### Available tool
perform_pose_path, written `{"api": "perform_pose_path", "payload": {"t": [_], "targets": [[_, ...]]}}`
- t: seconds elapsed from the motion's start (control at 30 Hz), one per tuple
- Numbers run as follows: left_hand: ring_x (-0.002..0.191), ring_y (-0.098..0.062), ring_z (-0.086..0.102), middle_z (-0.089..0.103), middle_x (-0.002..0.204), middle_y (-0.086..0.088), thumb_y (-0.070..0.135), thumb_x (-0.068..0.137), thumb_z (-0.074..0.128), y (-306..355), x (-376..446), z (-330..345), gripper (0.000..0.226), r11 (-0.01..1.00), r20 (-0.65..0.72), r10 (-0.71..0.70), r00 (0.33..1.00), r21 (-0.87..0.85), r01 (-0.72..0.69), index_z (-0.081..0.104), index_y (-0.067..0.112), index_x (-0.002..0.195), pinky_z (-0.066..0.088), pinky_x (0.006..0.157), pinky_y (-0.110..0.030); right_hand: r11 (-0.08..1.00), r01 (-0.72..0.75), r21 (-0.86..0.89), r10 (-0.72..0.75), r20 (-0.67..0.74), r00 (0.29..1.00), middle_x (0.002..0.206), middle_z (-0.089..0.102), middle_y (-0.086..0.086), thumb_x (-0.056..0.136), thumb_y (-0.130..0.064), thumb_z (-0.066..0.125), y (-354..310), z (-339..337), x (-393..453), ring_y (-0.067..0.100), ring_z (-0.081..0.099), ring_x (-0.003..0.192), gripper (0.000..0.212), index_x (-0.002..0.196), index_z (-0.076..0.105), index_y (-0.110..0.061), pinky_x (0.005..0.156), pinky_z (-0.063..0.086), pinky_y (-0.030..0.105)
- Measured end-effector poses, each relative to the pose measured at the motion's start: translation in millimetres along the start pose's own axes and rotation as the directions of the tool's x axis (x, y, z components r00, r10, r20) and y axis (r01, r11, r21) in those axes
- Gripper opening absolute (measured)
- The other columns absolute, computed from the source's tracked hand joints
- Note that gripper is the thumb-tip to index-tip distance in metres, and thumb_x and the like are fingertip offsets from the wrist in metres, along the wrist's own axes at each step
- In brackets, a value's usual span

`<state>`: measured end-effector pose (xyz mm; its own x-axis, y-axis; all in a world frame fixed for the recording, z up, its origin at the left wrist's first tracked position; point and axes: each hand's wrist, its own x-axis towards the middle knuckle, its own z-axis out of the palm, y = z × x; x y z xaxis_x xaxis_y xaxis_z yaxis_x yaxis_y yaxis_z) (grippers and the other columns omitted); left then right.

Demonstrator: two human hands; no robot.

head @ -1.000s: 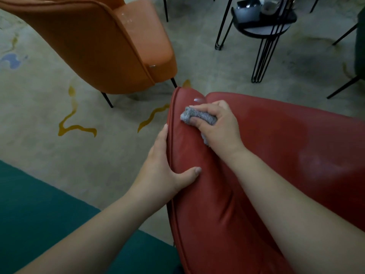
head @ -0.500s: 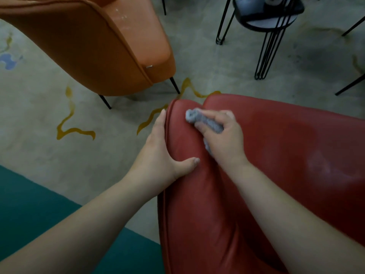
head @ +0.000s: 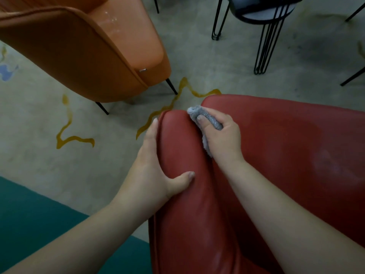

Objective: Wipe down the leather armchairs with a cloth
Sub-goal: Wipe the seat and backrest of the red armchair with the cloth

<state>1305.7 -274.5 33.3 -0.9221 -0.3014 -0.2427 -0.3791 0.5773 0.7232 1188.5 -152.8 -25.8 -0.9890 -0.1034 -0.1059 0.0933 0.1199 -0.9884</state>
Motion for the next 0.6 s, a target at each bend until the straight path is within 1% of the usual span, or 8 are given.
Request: {"api": "perform_pose_path", "payload": {"t": [0.07,0.13,0.27,0.33,0.43,0.5,0.57,0.6], "targets": [[0.122,0.026,0.025,0.022,0.149,0.022,0.054,0.051,0.078,-1,1,1,0.125,1.0,0.0,0.02,1.0,-0.011,-0.02,0.001,0.042,0.15,0.02,0.09,0.008,0.99,0.109,0.092,-0.116,0.078,0.99,0.102,0.058,0.003,0.081,-0.024,0.071,-7,7,-10,-0.007,0.06,0.069,0.026,0.106,0.072,-0.03,0.065,0.043,0.004],[0.12,0.031,0.021,0.022,0.149,0.023,0.053,0.052,0.078,-1,1,1,0.125,1.0,0.004,0.018,1.0,-0.017,-0.018,0.002,0.041,0.15,0.02,0.09,0.008,0.986,0.154,0.072,-0.162,0.123,0.979,0.098,0.053,-0.001,0.078,-0.027,0.074,-7,14,-13,-0.003,0.058,0.073,0.03,0.106,0.071,-0.036,0.07,0.045,0.008],[0.117,0.026,0.027,0.02,0.142,0.029,0.056,0.051,0.076,1,0,0,0.123,1.0,-0.001,-0.011,1.0,0.0,0.011,-0.002,0.05,0.146,0.022,0.085,0.01,0.997,-0.068,-0.026,0.068,0.007,0.998,0.109,0.062,0.005,0.086,-0.021,0.068,6,5,4,0.0,0.061,0.088,0.028,0.113,0.069,-0.026,0.086,0.042,0.007],[0.117,0.022,0.026,0.019,0.141,0.03,0.057,0.051,0.075,1,-1,0,0.123,1.0,-0.001,-0.02,1.0,0.003,0.02,-0.004,0.052,0.145,0.022,0.083,0.008,0.993,-0.116,0.0,0.116,0.019,0.993,0.107,0.066,0.016,0.09,-0.022,0.065,4,1,9,0.011,0.067,0.079,0.024,0.113,0.07,-0.026,0.076,0.052,0.013],[0.119,0.021,0.024,0.018,0.143,0.03,0.055,0.052,0.075,1,-1,1,0.123,1.0,0.003,-0.006,1.0,0.011,0.006,-0.003,0.05,0.146,0.02,0.083,0.01,0.994,0.043,0.102,-0.047,0.044,0.998,0.095,0.062,0.017,0.087,-0.028,0.065,-13,7,4,0.008,0.06,0.049,0.022,0.099,0.067,-0.046,0.045,0.047,0.016],[0.121,0.022,0.026,0.019,0.143,0.03,0.053,0.053,0.077,0,-1,1,0.123,1.0,0.005,0.0,1.0,0.004,0.0,-0.001,0.047,0.147,0.02,0.086,0.01,0.992,0.101,0.071,-0.108,0.108,0.988,0.098,0.054,0.002,0.082,-0.031,0.068,-12,15,-2,0.004,0.06,0.06,0.028,0.106,0.067,-0.046,0.059,0.048,0.016],[0.113,0.033,0.025,0.018,0.139,0.033,0.053,0.052,0.077,1,-1,2,0.123,1.0,0.001,-0.003,1.0,0.001,0.003,-0.002,0.05,0.146,0.021,0.084,0.01,0.999,0.039,0.016,-0.04,0.062,0.997,0.101,0.059,-0.001,0.083,-0.028,0.07,-1,16,1,0.0,0.061,0.082,0.032,0.113,0.067,-0.039,0.08,0.046,0.011],[0.109,0.035,0.024,0.018,0.138,0.034,0.054,0.052,0.077,1,0,2,0.123,1.0,-0.002,-0.007,1.0,0.002,0.007,-0.003,0.051,0.146,0.021,0.082,0.011,1.0,-0.023,0.013,0.023,0.031,0.999,0.102,0.065,0.002,0.085,-0.025,0.069,6,14,5,0.001,0.063,0.087,0.031,0.115,0.068,-0.032,0.084,0.045,0.009]]}}
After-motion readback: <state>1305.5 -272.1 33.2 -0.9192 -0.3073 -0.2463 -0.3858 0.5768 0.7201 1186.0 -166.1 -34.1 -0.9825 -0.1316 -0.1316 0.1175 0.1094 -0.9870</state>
